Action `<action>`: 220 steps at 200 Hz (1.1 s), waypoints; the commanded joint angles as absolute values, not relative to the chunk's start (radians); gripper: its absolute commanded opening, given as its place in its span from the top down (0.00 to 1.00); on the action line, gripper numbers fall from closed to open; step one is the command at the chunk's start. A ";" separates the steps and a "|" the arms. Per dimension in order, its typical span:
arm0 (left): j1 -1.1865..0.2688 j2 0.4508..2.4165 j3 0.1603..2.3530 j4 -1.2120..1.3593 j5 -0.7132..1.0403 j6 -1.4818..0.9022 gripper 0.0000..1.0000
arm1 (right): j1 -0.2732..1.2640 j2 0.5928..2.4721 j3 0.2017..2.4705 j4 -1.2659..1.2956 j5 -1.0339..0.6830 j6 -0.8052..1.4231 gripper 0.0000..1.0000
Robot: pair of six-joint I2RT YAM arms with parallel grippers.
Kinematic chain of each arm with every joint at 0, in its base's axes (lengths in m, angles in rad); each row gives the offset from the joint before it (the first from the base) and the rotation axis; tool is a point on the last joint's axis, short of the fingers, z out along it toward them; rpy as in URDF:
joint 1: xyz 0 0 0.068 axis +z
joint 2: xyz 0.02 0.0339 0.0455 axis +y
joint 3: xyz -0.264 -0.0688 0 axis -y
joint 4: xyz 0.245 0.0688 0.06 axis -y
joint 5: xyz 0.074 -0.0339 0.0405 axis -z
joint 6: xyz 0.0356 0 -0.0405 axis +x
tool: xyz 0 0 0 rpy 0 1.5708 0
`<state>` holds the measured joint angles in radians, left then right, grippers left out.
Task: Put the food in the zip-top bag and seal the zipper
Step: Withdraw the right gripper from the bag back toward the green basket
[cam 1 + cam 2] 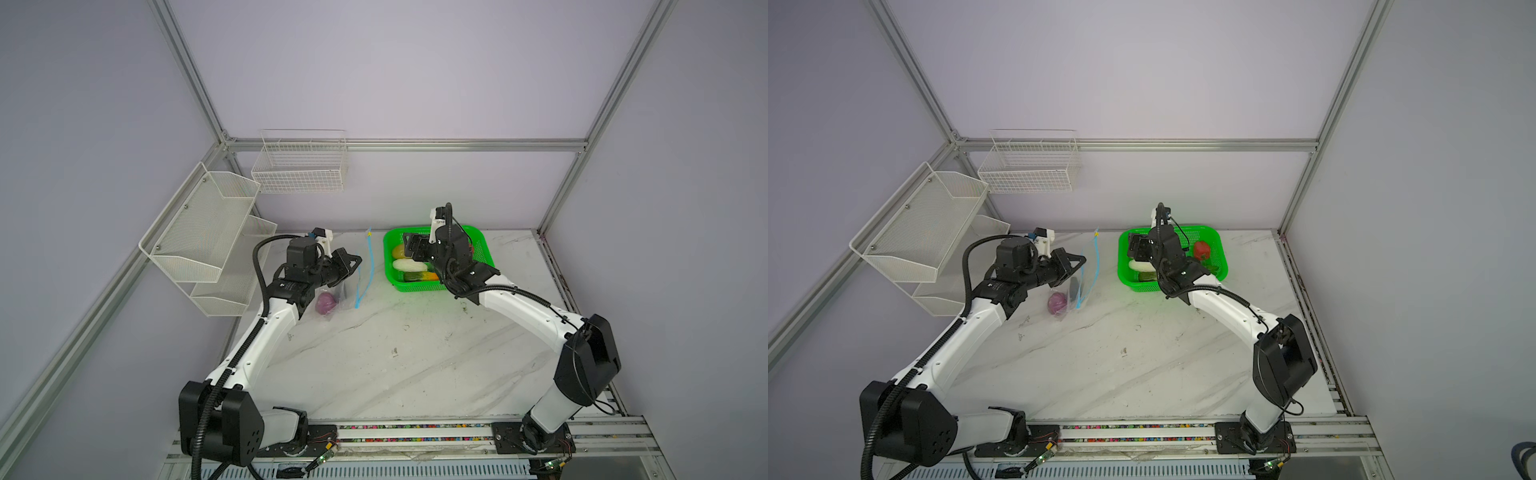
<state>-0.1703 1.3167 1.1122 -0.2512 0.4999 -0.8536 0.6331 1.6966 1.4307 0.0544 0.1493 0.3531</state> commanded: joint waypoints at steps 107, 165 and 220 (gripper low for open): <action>-0.173 1.385 1.164 -0.222 0.552 -0.815 1.00 | 0.462 2.258 1.985 -0.302 -0.067 0.022 0.08; -0.178 1.388 1.166 -0.231 0.540 -0.812 1.00 | 0.441 2.412 2.107 -0.321 -0.162 0.008 0.03; -0.184 1.387 1.169 -0.238 0.531 -0.810 1.00 | 0.421 2.501 2.185 -0.321 -0.278 0.047 0.03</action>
<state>-0.1745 1.3922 1.1130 -0.2527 0.5346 -0.8417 0.4313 2.4733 2.1441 -0.2947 -0.2028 0.0391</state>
